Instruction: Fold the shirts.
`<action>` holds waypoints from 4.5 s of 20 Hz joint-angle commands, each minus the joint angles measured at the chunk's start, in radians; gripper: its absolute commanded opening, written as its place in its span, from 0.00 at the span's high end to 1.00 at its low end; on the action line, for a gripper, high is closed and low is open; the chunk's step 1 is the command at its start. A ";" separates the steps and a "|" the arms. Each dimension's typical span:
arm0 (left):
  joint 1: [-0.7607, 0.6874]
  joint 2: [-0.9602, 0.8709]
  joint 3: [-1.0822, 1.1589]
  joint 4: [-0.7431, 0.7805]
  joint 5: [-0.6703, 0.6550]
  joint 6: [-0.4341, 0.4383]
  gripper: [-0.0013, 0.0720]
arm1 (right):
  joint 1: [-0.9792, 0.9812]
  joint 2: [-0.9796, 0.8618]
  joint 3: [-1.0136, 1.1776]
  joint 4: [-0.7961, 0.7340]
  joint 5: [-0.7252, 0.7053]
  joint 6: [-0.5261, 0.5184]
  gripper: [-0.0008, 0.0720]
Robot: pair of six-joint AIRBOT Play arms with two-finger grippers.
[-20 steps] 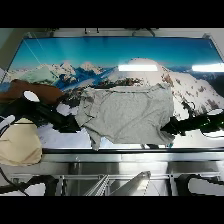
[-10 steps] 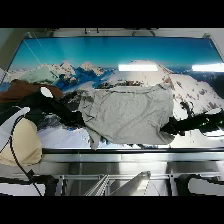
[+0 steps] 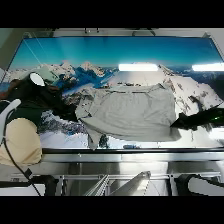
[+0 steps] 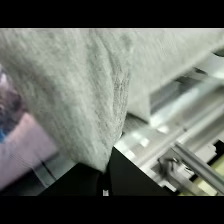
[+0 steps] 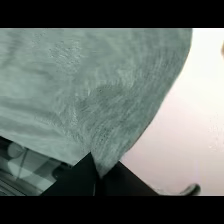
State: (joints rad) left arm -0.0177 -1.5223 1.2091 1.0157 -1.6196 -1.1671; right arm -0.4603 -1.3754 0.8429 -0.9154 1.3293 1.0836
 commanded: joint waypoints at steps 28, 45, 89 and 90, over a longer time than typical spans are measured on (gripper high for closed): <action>0.295 0.035 0.112 -0.675 0.189 0.230 0.94 | 0.013 0.190 0.082 0.571 -0.243 -0.182 0.97; 0.250 -0.776 0.869 -0.714 0.266 0.058 0.62 | 0.011 -0.430 0.343 0.849 -0.426 -0.508 0.51; 0.196 0.047 -0.280 0.047 0.056 -0.099 0.95 | -0.244 -0.045 -0.067 -0.113 0.006 -0.010 0.97; 0.208 0.091 -0.322 0.041 0.056 -0.099 0.95 | -0.256 -0.045 -0.067 -0.109 0.008 -0.009 0.97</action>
State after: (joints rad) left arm 0.1593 -1.5394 0.9661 1.0538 -1.5093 -1.2522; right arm -0.6529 -1.4342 0.7681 -1.0187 1.2865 1.0569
